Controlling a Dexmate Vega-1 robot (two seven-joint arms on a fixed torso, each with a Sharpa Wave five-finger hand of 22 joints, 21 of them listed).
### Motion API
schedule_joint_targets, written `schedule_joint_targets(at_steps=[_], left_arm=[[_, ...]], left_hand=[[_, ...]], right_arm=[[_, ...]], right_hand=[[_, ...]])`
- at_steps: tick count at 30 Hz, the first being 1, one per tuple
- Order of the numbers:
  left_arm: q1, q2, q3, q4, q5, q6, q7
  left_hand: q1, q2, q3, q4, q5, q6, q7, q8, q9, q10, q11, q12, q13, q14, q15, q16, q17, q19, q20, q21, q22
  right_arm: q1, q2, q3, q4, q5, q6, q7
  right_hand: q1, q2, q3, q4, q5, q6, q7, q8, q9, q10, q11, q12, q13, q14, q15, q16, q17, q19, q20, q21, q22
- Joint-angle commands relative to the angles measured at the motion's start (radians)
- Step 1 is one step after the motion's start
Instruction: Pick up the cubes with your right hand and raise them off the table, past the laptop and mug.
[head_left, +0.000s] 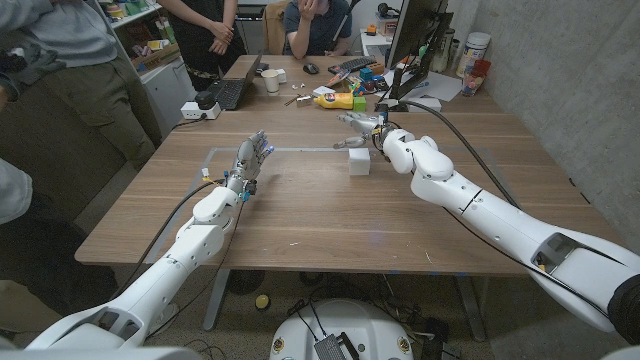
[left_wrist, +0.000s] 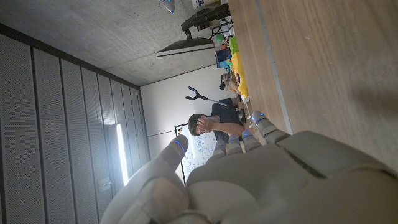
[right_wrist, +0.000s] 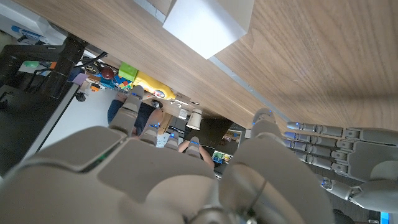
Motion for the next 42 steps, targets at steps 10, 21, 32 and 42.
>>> schedule_joint_targets(at_steps=[10,21,32,42], left_arm=[[-0.003,0.0,0.0,0.006,-0.003,0.004,-0.002],[0.004,0.001,0.0,-0.008,0.001,0.005,0.008],[0.011,0.004,0.003,-0.024,0.004,0.009,0.013],[0.024,0.01,-0.001,-0.044,0.007,0.01,0.025]], left_hand=[[-0.012,0.066,0.003,0.003,0.005,-0.008,0.002,0.003,0.005,-0.011,0.0,0.004,0.002,-0.009,0.002,0.005,0.002,-0.003,0.004,-0.004,0.006],[-0.013,0.065,0.003,0.003,0.005,-0.007,0.003,0.003,0.005,-0.011,0.001,0.004,0.002,-0.009,0.001,0.005,0.002,-0.001,0.004,-0.006,0.006],[-0.014,0.066,0.003,0.003,0.006,-0.007,0.004,0.003,0.005,-0.01,0.002,0.004,0.002,-0.01,0.0,0.004,0.002,0.0,0.005,-0.008,0.006],[-0.015,0.067,0.003,0.004,0.006,-0.006,0.005,0.003,0.005,-0.01,0.003,0.005,0.002,-0.009,0.002,0.005,0.002,0.001,0.006,-0.01,0.006]], right_arm=[[0.03,0.01,-0.024,0.041,-0.016,0.037,0.087],[0.048,-0.005,-0.042,0.056,-0.032,0.064,0.152],[0.065,0.003,-0.054,0.089,-0.043,0.083,0.19],[0.089,0.011,-0.071,0.115,-0.055,0.097,0.259]], right_hand=[[0.019,0.001,-0.003,0.0,0.016,0.001,-0.001,0.01,0.004,-0.02,-0.014,0.009,0.003,0.007,-0.009,0.007,0.003,0.001,-0.004,-0.002,0.003],[0.033,0.007,-0.001,-0.002,0.021,0.008,-0.002,0.014,0.004,-0.023,-0.015,0.009,0.003,0.011,-0.013,0.009,0.003,0.014,-0.008,0.003,0.003],[0.085,0.02,0.004,-0.01,0.034,0.024,-0.002,0.024,0.007,-0.017,0.016,0.013,0.004,0.051,-0.017,0.019,0.002,0.084,-0.01,0.021,0.004],[0.149,0.037,0.011,-0.017,0.042,0.039,-0.003,0.029,0.011,-0.014,0.026,0.015,0.005,0.082,-0.024,0.02,0.002,0.18,-0.011,0.04,0.006]])
